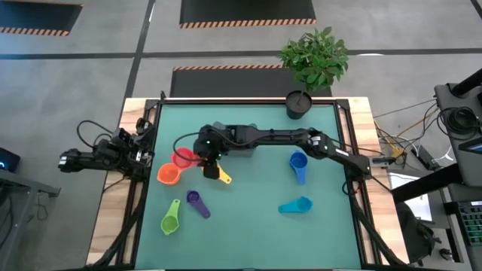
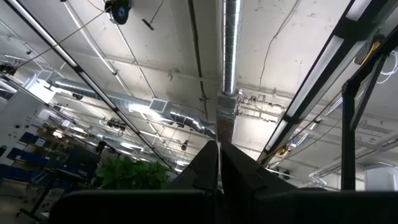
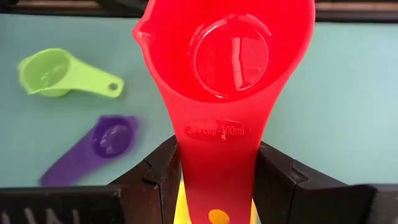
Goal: Nest measuring cups in basket
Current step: Stack the red measuring cup into the orange measuring cup
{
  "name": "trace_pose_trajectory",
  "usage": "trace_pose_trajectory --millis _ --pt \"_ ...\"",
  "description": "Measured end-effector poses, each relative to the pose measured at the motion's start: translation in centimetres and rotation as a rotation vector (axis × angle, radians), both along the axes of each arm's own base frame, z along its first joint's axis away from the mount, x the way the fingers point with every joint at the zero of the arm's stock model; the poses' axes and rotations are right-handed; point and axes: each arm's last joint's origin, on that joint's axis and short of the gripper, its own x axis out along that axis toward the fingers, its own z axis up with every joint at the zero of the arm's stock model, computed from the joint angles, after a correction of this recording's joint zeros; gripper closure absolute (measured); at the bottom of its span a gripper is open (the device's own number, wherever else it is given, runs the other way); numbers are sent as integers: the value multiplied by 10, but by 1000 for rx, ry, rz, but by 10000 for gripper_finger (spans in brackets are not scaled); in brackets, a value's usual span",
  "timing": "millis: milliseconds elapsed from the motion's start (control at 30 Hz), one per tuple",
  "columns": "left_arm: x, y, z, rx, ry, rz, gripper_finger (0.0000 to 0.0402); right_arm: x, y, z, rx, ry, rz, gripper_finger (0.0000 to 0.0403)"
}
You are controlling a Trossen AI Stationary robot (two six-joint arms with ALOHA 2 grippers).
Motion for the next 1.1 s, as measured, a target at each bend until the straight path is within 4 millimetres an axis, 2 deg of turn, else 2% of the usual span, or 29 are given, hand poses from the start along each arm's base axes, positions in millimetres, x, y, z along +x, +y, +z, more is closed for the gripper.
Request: trace_pose_trajectory --millis 367,800,1100 --pt "0 0 0 0 -1 0 402 27 1 -27 15 -182 49 257" --pt "0 0 0 1 -2 2 402 43 0 -65 1 -250 57 257" --pt "0 0 0 2 -2 3 402 44 5 -69 -18 -252 78 257"
